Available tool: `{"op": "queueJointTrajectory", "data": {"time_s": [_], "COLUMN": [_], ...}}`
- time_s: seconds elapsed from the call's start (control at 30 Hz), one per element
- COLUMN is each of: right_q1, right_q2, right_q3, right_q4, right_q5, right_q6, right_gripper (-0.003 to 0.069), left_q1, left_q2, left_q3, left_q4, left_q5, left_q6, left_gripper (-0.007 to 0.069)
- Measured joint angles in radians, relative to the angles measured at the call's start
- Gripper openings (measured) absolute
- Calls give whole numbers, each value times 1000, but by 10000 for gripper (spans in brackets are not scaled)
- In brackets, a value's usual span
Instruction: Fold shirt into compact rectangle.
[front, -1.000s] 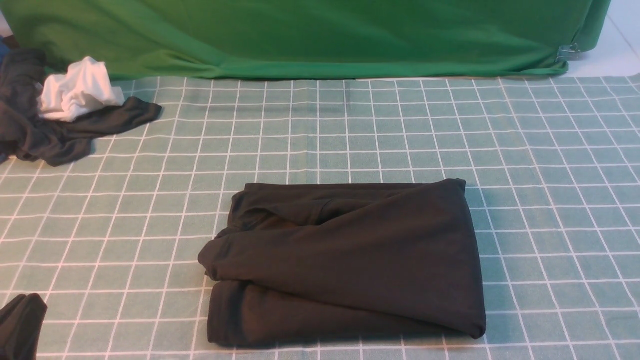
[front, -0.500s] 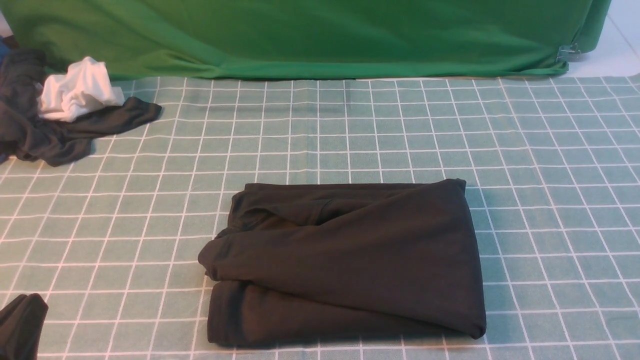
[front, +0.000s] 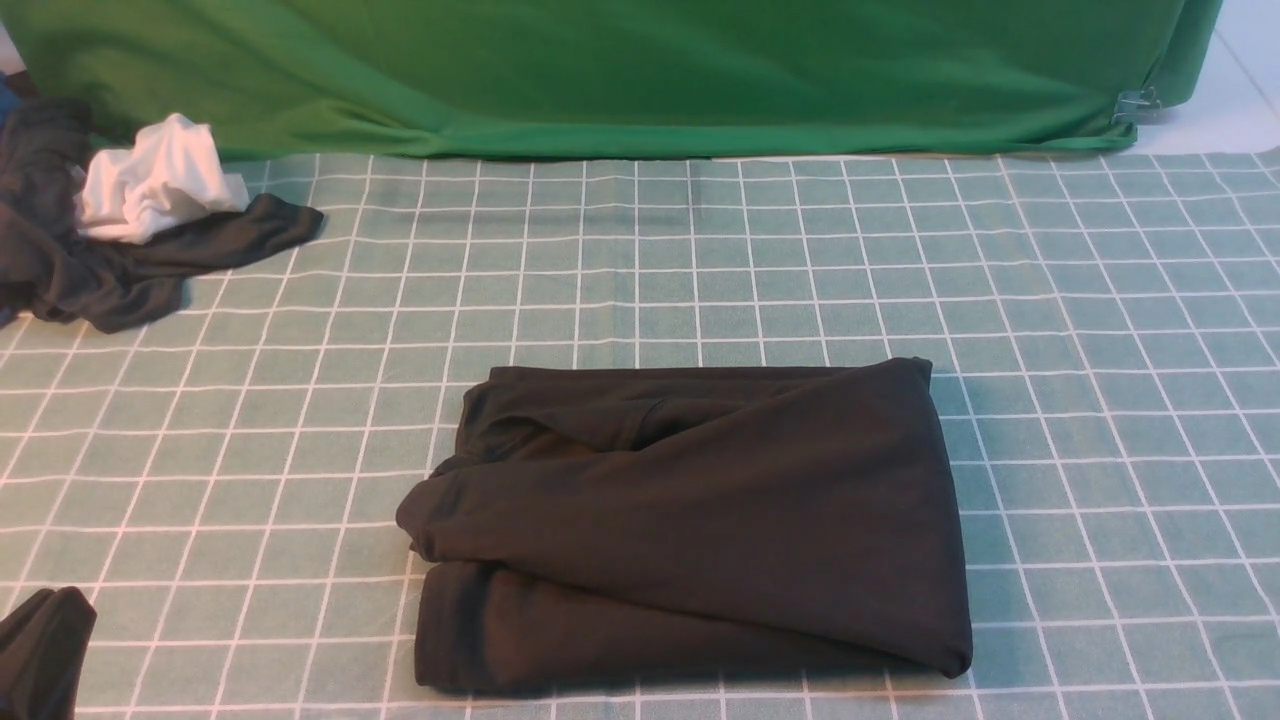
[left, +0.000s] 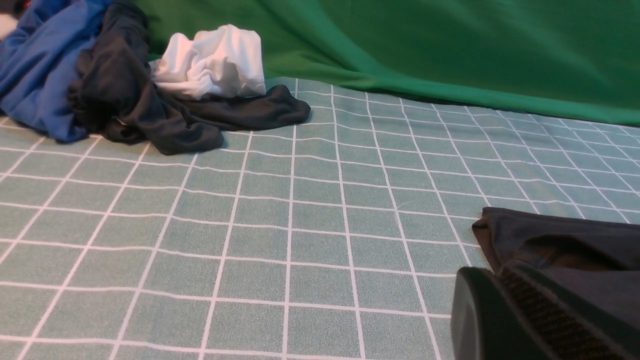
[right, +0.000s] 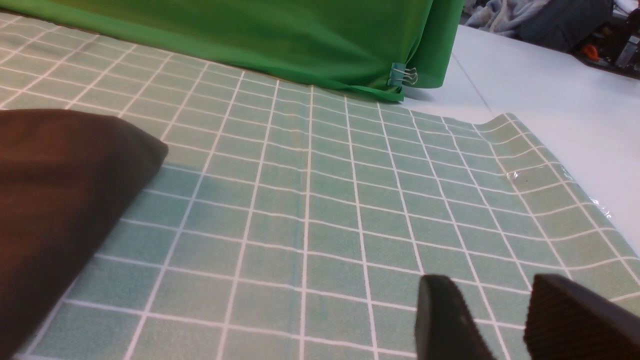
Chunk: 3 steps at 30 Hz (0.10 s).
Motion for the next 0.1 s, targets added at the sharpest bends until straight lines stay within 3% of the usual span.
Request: {"op": "queueJointTrajectory", "data": {"time_s": [0.1], "right_q1": [0], "right_q2": [0], "right_q3": [0], "right_q4": [0], "right_q5": [0], "right_q6": [0], "right_gripper": [242], "left_q1": [0], "left_q2": [0], "left_q3": [0], "left_q4": [0], "left_q5": [0], "left_q6": [0], "left_gripper": [13]}}
